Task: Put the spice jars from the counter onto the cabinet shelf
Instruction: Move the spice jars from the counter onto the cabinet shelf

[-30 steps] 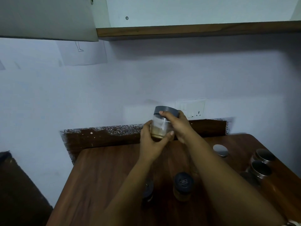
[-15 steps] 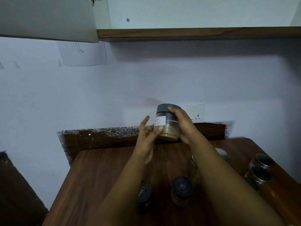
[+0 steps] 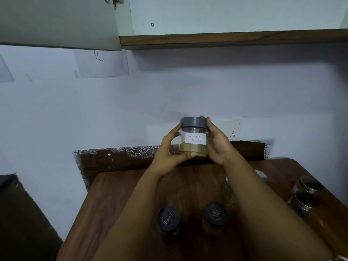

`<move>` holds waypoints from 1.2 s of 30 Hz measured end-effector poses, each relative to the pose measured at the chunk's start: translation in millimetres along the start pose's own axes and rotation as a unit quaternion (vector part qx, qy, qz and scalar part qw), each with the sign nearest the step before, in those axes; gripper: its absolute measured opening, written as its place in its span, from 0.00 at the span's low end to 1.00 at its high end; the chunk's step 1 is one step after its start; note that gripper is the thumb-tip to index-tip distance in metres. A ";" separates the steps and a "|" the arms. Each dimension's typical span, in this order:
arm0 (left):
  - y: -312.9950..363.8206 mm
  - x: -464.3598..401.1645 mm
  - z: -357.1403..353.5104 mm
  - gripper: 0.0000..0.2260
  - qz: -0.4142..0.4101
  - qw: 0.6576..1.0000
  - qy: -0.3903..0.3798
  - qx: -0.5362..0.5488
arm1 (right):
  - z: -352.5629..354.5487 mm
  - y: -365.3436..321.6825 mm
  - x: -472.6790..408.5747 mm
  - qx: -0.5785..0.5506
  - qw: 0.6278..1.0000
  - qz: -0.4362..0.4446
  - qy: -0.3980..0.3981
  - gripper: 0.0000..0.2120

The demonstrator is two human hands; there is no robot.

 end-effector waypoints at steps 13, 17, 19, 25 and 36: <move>17.5 7.2 15.3 0.40 -0.008 0.998 0.042 0.045 | -20.7 -11.1 20.5 0.124 0.981 0.011 -0.148 0.53; 23.2 8.4 14.4 0.40 -0.018 0.998 0.041 0.046 | -23.4 -14.3 22.9 0.118 0.980 0.018 -0.157 0.53; 25.5 8.7 14.5 0.39 -0.026 0.997 0.049 0.052 | -25.4 -17.3 24.1 0.125 0.979 0.019 -0.157 0.51; 71.7 -2.2 18.7 0.34 -0.084 0.994 0.074 0.015 | -47.2 -68.9 21.8 0.247 0.961 0.101 -0.075 0.50; 282.8 -91.2 45.8 0.35 -0.288 0.955 0.061 -0.044 | -152.7 -288.1 13.2 0.336 0.881 0.323 -0.084 0.52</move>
Point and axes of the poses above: each hand's wrist, its own x-axis away from the middle knuckle, its own z-axis out of the back of the hand, y = z × x, the point moved 8 cm from there along -x, towards the middle knuckle, and after that the axes turned 6 degrees about x, right-handed, at the moved point
